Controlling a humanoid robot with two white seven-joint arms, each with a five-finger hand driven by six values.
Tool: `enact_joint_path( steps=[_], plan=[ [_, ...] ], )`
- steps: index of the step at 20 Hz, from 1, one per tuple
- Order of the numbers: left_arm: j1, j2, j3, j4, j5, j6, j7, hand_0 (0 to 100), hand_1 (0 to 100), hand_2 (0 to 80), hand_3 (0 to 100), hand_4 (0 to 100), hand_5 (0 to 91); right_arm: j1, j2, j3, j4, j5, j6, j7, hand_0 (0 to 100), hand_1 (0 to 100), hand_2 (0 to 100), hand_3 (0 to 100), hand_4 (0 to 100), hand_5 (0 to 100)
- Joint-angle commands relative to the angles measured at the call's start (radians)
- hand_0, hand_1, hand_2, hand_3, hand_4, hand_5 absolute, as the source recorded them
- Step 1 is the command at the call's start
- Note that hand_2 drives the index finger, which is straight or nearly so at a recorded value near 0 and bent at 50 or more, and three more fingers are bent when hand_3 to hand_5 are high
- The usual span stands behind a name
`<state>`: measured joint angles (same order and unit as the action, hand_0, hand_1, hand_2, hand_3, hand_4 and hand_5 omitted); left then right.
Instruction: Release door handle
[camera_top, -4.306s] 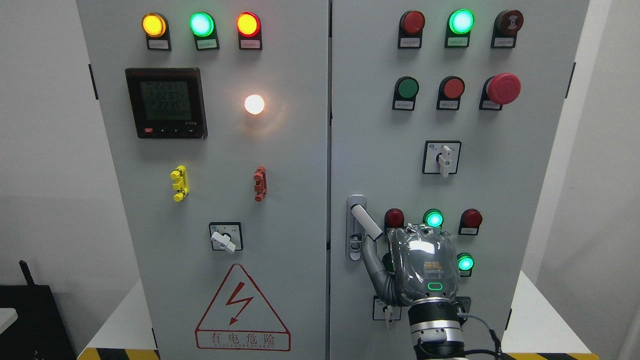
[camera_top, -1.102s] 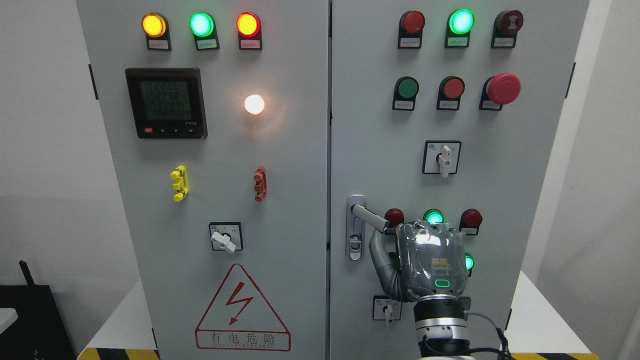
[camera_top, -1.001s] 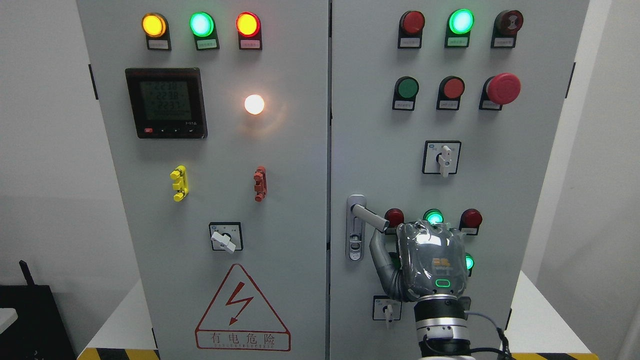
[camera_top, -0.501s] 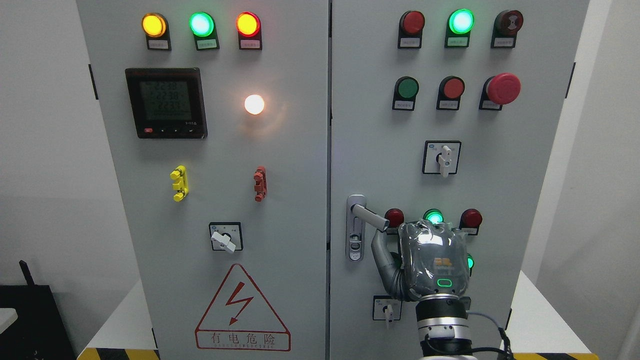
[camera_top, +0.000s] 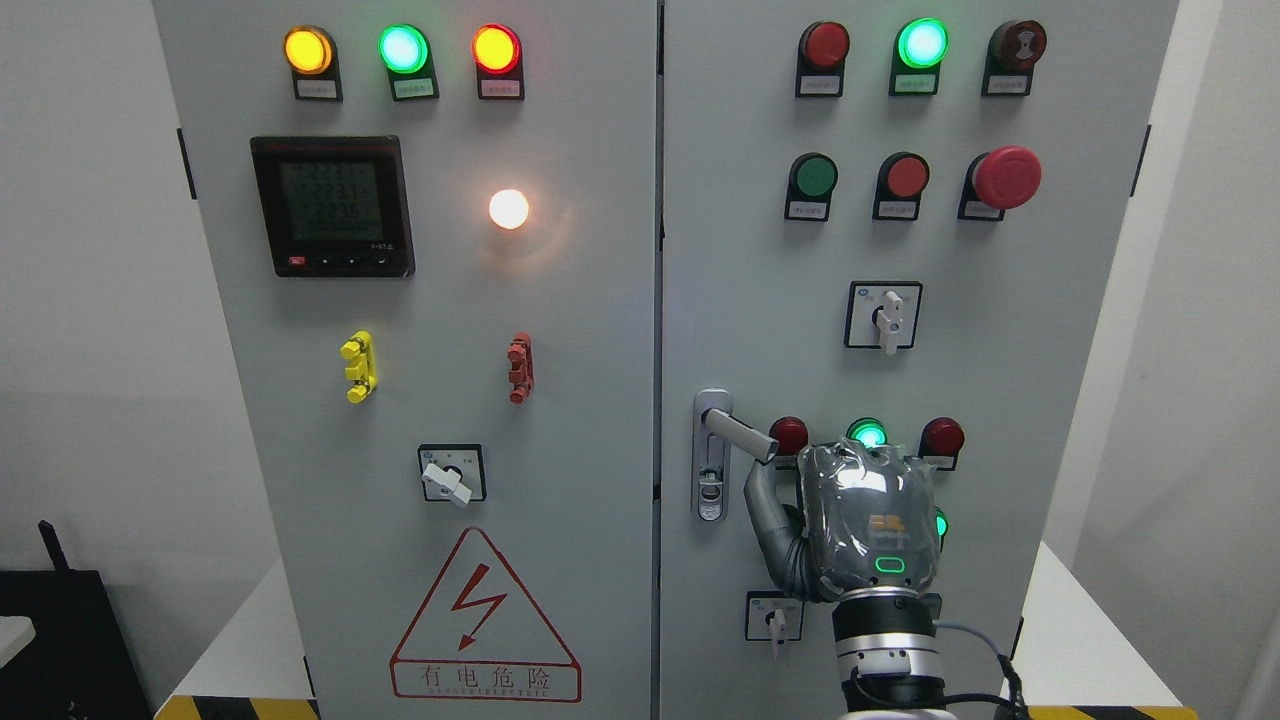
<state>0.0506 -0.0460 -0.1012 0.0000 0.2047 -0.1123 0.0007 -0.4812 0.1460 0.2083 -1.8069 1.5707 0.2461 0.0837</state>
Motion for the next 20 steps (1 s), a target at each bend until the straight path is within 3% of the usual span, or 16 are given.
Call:
enact_joint_path(
  steps=[1,20],
  plan=[
    [0.0,0.0,0.0,-0.031,-0.001,0.0,0.001,12,39,0.0,0,0,0.0,-0.005,0.0,-0.001,0.0,-0.001,-0.001,-0.001,68,0,100,100,100,96],
    [0.0,0.0,0.0,-0.031,-0.001,0.0,0.001,12,39,0.0,0,0,0.0,0.0,-0.005,0.0,0.0,-0.005,-0.001,0.001,68,0,100,100,100,96]
  ],
)
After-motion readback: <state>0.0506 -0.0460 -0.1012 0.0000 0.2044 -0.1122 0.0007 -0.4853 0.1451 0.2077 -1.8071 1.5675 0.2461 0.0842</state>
